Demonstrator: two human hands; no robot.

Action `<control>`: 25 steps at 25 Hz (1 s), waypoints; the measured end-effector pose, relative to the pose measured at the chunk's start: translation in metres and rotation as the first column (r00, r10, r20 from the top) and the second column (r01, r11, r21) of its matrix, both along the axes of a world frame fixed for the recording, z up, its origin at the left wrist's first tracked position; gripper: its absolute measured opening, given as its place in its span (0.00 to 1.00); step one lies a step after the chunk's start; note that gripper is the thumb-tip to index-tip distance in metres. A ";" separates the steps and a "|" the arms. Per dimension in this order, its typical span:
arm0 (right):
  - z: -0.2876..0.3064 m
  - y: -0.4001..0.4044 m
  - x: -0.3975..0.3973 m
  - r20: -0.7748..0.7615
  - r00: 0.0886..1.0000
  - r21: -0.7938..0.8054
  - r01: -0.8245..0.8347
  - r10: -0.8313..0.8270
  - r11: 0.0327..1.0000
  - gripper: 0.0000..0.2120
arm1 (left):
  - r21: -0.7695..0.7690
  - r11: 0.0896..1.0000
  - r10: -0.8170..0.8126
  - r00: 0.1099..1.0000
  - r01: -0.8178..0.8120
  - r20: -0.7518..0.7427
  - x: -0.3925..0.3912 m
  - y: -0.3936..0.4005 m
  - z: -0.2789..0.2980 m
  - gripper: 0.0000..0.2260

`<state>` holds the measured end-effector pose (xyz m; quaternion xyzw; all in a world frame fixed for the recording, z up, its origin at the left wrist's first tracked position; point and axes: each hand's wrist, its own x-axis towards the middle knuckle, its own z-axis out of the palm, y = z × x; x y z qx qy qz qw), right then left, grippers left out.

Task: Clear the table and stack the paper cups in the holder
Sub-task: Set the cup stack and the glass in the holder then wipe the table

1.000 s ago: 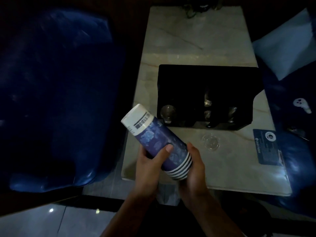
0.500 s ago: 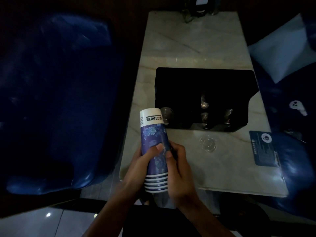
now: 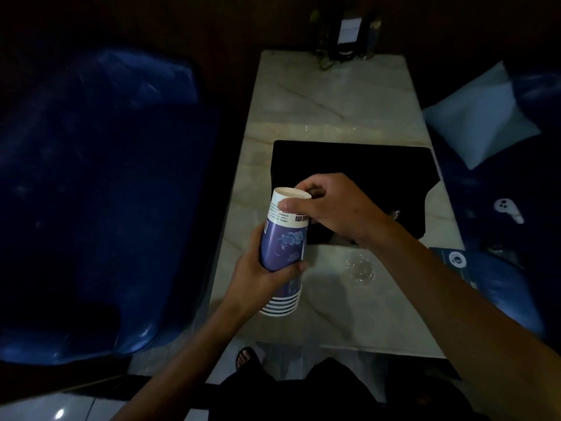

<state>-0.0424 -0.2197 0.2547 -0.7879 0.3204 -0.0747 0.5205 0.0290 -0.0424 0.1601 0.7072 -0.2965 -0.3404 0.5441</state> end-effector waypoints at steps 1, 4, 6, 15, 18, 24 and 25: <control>0.006 -0.003 0.002 0.006 1.000 -0.065 0.013 -0.013 0.998 0.20 | -0.030 0.999 -0.013 1.000 0.013 0.016 0.005 -0.006 0.000 0.38; 0.029 -0.020 0.007 0.034 0.995 -0.250 0.098 -0.092 0.963 0.17 | -0.115 0.993 -0.017 1.000 0.018 0.011 0.030 -0.019 -0.007 0.38; 0.045 -0.039 0.011 0.090 0.981 -0.356 0.193 -0.172 0.914 0.19 | -0.077 0.995 0.066 0.998 -0.065 0.010 0.047 -0.019 -0.026 0.32; 0.046 -0.104 0.049 0.285 0.855 -0.389 0.516 -0.433 0.763 0.23 | 0.631 0.770 -0.385 0.858 0.095 0.340 0.075 0.010 -0.162 0.46; 0.033 -0.111 0.066 0.268 0.851 -0.381 0.524 -0.452 0.761 0.23 | 0.753 0.642 -0.535 0.787 0.143 0.307 0.069 0.013 -0.193 0.50; 0.012 -0.123 0.101 0.233 0.870 -0.420 0.493 -0.435 0.762 0.24 | 0.832 0.548 -0.541 0.796 0.089 0.272 0.062 0.018 -0.220 0.56; 0.007 -0.125 0.106 0.212 0.881 -0.432 0.474 -0.424 0.768 0.24 | 0.832 0.548 -0.539 0.797 0.084 0.275 0.062 0.017 -0.222 0.57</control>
